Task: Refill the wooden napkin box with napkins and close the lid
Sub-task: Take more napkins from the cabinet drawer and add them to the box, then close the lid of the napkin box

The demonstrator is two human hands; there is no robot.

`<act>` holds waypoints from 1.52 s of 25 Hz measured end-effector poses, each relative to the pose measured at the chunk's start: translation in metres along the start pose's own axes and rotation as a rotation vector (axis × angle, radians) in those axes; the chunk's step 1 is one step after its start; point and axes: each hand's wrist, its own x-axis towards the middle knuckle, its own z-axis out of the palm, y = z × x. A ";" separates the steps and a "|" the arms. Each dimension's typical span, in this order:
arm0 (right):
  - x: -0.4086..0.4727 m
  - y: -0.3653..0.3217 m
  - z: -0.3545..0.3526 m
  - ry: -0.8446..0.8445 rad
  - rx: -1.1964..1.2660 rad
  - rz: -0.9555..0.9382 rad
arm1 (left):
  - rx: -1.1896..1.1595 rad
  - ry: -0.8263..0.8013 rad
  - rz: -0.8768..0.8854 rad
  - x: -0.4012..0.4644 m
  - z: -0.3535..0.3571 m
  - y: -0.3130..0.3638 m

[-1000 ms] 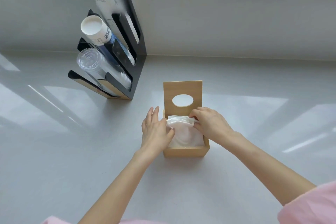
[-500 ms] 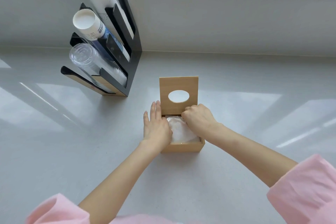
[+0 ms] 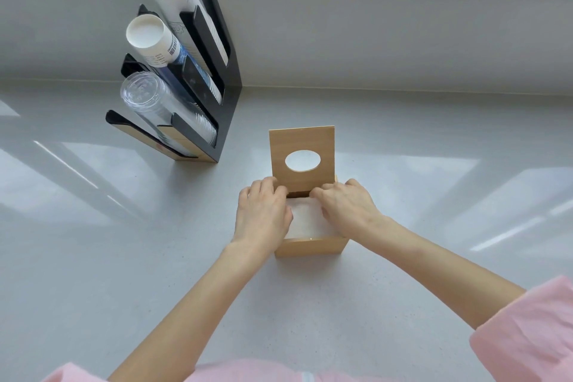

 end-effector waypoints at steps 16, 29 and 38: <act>0.008 -0.004 0.001 -0.285 -0.211 -0.055 | 0.388 -0.469 0.395 0.037 0.015 0.013; -0.006 0.007 -0.020 -0.038 0.363 0.069 | -0.143 -0.258 0.196 0.035 -0.004 -0.001; 0.027 0.045 -0.061 0.364 0.796 0.283 | -0.357 0.205 0.027 0.074 -0.047 -0.020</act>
